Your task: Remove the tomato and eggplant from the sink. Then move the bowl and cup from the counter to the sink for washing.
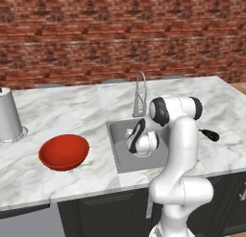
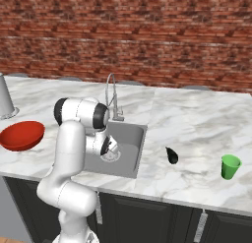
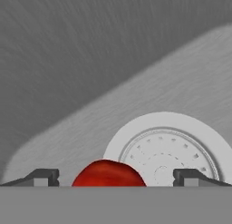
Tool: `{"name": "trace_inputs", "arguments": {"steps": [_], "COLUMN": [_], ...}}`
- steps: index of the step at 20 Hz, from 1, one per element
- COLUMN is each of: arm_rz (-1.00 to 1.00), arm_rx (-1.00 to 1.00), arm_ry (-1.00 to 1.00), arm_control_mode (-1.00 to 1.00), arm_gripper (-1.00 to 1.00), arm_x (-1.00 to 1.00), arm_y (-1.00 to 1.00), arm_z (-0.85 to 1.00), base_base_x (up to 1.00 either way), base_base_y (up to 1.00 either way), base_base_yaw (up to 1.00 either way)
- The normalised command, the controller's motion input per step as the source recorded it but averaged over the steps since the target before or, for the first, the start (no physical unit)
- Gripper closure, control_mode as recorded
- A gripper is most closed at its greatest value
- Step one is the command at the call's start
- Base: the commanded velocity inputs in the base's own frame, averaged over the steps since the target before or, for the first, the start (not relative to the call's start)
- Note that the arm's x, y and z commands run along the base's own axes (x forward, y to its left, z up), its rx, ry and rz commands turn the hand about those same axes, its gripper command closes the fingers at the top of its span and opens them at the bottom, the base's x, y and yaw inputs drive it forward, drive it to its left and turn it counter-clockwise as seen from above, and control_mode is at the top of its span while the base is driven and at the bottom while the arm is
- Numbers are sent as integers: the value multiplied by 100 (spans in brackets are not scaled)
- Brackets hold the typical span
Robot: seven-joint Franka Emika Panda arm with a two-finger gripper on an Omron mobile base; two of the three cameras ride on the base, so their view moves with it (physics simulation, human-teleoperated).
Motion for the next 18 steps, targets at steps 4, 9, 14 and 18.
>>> {"name": "trace_inputs", "arguments": {"steps": [4,9,14,18], "arm_rz": [-9,-13,-13,-10], "arm_rx": [5,2,2,4], "arm_ry": [3,7,6,3], "arm_control_mode": [-100,-100,-100,-100], "arm_gripper": [-100,-100,-100,-100], "arm_x": [-5,-9,-7,-3], "arm_y": [12,2,3,9], "arm_z": [1,0,0,3], "base_base_x": [0,0,0,0], "base_base_y": [0,0,0,0], "base_base_yaw": [0,0,0,0]}}
